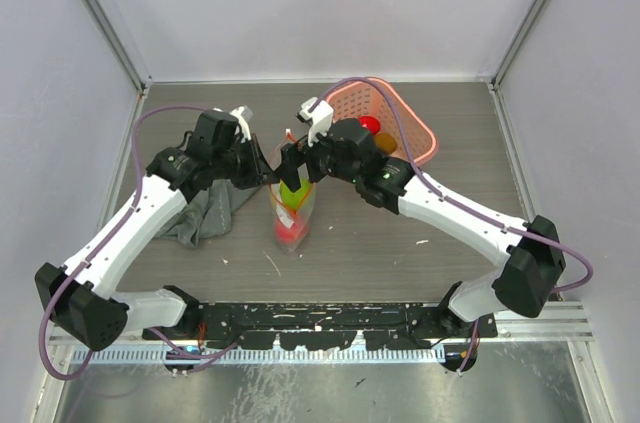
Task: Place the food in the zip-top bag and seal the zipper
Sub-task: Place the fake fruit in the zipper food storage bag, then pick up the fake fruit from the bin.
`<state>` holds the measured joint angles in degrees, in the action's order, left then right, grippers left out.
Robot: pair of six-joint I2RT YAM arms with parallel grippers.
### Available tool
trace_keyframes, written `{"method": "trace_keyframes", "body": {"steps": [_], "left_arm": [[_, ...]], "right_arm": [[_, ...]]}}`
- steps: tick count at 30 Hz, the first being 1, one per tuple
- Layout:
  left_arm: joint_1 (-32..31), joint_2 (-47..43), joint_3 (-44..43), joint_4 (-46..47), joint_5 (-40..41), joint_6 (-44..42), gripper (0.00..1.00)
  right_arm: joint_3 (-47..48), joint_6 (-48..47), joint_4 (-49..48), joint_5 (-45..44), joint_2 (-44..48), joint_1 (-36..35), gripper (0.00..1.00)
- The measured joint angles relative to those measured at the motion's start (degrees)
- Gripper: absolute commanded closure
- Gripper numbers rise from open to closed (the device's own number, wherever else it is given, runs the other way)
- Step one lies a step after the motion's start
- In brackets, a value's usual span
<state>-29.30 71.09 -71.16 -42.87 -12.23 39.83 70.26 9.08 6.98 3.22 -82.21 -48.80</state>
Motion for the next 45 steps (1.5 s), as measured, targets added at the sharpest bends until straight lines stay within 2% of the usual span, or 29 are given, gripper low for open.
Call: {"method": "trace_keyframes", "body": {"steps": [5, 15, 24, 33, 45], "left_arm": [[0.00, -0.24, 0.26, 0.02, 0.02, 0.00, 1.00], [0.00, -0.50, 0.26, 0.02, 0.04, -0.02, 1.00], [0.00, -0.48, -0.35, -0.63, 1.29, -0.52, 1.00], [0.00, -0.07, -6.23, -1.57, 1.53, -1.88, 1.00], [0.00, 0.31, -5.84, -1.77, 1.05, -1.84, 1.00]], "right_arm": [[0.04, -0.39, 1.16, -0.26, 1.07, 0.00, 0.02], [2.60, -2.58, 9.29, -7.02, 2.82, 1.90, 0.03], [2.80, -2.71, 16.02, -7.80, 3.98, 14.34, 0.02], [5.29, -2.62, 21.88, -6.88, 3.26, 25.07, 0.00], [7.89, -2.47, 26.29, -4.11, -7.45, 30.60, 0.00]]}}
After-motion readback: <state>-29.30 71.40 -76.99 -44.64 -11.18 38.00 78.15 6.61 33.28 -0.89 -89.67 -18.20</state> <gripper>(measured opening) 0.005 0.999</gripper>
